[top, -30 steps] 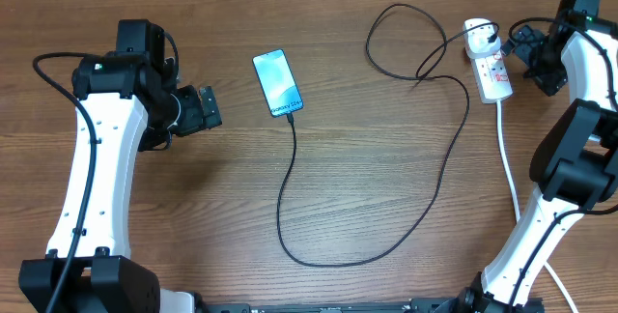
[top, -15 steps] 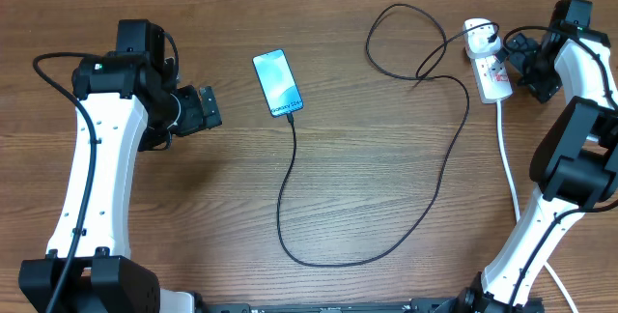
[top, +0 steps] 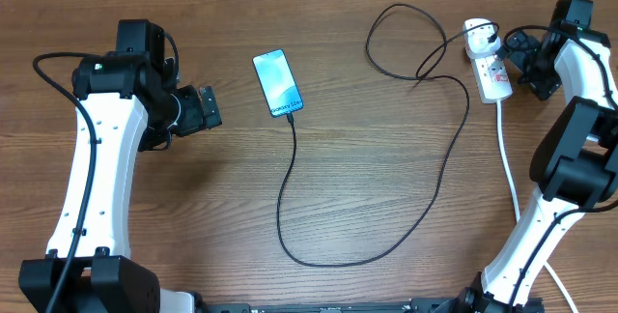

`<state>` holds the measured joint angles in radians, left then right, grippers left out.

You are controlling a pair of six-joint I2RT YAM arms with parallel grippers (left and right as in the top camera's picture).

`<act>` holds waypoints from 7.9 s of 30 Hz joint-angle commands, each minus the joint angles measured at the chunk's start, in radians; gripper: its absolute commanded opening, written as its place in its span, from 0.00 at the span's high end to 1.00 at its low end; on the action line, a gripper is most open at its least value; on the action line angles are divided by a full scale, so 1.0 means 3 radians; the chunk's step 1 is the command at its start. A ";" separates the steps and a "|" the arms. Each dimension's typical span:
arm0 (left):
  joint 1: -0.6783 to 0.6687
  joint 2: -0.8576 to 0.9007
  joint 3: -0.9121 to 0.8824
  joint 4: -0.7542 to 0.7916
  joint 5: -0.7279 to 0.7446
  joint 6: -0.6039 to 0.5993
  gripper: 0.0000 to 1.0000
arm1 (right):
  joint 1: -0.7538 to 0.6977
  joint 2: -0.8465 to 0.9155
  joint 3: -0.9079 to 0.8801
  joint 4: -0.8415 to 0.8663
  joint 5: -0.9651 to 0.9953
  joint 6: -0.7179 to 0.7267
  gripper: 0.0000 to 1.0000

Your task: Plug charger to phone and switch on socket

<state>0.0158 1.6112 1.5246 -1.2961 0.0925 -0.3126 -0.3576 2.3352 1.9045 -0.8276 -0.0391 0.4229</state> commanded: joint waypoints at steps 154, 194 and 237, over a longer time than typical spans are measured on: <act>0.0020 -0.0003 -0.0028 0.0003 -0.0024 -0.0031 0.00 | -0.0078 0.0159 -0.0178 0.0173 -0.0312 -0.0018 0.00; 0.0020 -0.0003 -0.0028 0.0003 -0.0024 -0.0031 0.01 | -0.0078 0.0160 -0.0443 0.0135 0.0078 -0.0165 0.00; 0.0020 -0.0003 -0.0028 0.0003 -0.0024 -0.0031 0.00 | 0.0010 0.0159 0.0135 -0.0041 -0.0074 -0.0001 0.00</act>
<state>0.0158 1.6112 1.5246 -1.2961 0.0925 -0.3126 -0.3630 2.3653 1.9350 -0.8520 -0.0856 0.4042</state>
